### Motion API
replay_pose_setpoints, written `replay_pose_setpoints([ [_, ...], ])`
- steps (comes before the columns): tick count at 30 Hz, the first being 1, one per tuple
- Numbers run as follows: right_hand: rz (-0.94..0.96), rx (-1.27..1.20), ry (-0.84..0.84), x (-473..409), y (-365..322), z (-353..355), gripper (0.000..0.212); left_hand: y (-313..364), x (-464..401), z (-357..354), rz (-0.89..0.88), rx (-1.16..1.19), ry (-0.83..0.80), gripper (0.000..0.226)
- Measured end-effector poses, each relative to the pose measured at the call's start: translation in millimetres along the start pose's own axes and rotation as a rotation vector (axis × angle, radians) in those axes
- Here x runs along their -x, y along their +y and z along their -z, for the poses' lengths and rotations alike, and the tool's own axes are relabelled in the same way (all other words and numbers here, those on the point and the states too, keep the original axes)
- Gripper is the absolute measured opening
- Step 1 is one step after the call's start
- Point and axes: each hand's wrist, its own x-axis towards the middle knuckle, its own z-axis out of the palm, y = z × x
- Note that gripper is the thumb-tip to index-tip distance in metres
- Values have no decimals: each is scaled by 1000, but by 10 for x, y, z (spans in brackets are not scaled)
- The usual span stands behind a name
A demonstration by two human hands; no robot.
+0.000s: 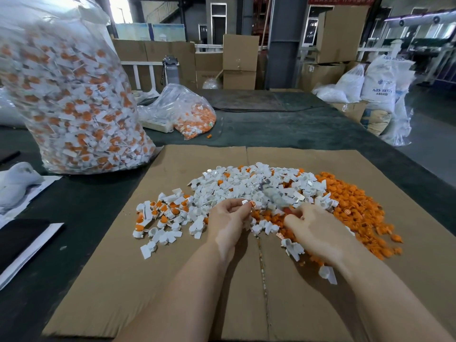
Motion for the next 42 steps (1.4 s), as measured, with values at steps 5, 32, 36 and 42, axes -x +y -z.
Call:
replay_pose_setpoints([
  [5, -9, -245, -266, 86, -57, 13, 21, 20, 3, -18, 31, 51, 35, 10],
  [32, 108, -135, -103, 170, -18, -62, 38, 122, 122, 6, 50, 72, 29, 6],
  [36, 25, -74, 100, 106, 124, -90, 37, 72, 131, 43, 8, 33, 26, 9],
  [42, -47, 358, 366, -79, 362, -102, 52, 12, 138, 85, -137, -306, -3, 22],
])
